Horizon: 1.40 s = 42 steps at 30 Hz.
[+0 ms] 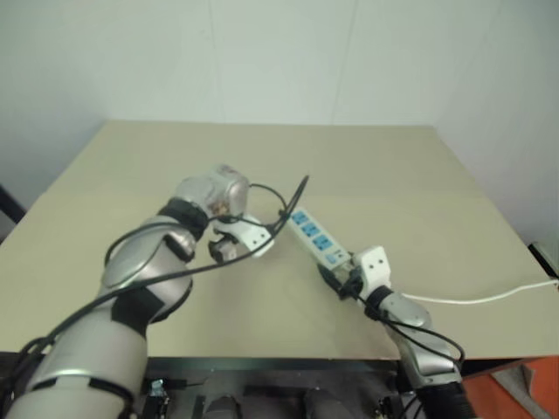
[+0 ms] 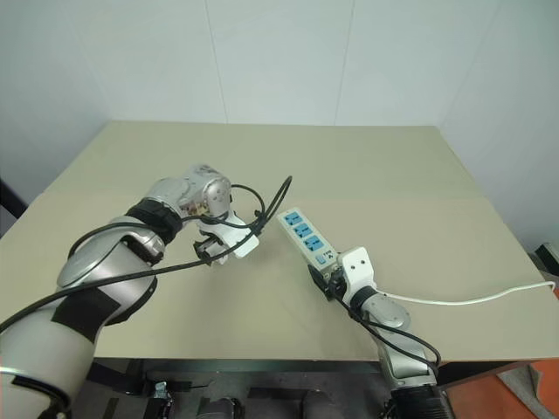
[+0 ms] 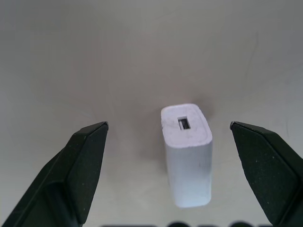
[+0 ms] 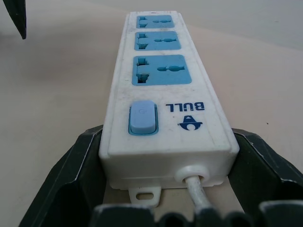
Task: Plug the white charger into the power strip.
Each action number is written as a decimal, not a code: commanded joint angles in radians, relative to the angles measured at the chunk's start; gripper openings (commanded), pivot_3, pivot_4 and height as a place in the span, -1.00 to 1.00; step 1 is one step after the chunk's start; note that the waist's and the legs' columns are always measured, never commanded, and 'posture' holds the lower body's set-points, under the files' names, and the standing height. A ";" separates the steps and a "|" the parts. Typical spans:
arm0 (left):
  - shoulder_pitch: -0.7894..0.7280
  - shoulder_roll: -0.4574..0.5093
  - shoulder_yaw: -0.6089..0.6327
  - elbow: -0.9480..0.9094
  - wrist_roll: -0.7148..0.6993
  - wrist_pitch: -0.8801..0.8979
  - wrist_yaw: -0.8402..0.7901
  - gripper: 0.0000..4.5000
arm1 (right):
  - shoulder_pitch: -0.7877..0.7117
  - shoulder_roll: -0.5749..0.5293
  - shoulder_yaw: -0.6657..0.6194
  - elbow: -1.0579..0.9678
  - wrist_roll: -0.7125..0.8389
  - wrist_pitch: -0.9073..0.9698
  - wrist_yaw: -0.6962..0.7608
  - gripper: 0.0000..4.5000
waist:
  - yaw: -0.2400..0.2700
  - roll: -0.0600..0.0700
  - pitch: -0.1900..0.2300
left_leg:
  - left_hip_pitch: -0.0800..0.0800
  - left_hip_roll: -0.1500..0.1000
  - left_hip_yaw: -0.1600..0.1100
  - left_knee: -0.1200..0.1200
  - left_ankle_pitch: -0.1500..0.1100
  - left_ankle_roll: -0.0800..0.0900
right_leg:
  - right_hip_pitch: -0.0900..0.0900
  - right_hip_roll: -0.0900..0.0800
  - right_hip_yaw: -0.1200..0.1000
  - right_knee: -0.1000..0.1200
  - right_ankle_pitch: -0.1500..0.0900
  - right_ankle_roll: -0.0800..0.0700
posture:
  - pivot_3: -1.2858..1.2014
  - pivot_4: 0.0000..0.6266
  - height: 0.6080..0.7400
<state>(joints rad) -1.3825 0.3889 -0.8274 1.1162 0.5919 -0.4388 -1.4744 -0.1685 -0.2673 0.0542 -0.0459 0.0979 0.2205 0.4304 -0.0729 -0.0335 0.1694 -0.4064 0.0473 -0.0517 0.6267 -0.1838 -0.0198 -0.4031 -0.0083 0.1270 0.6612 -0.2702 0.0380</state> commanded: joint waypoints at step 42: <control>0.205 0.031 0.884 -0.265 -0.839 0.558 -0.019 -0.55 | -0.339 -0.119 0.139 0.304 0.083 -0.171 0.581 0.53 | -0.030 0.001 0.000 | 0.003 0.000 -0.001 0.001 0.000 0.000 | 0.002 0.001 -0.001 0.004 0.000 0.000 | 0.03 -0.52 1.00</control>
<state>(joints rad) -1.1682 0.4055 0.0254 0.9095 -0.1924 0.0363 -1.4778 -0.4682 -0.3947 0.1723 0.2570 0.1432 0.1051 0.9201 -0.1027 -0.0324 0.1692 -0.4046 0.0475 -0.0534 0.6281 -0.1836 -0.0197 -0.4024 -0.0078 0.1259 0.6650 -0.2697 0.0381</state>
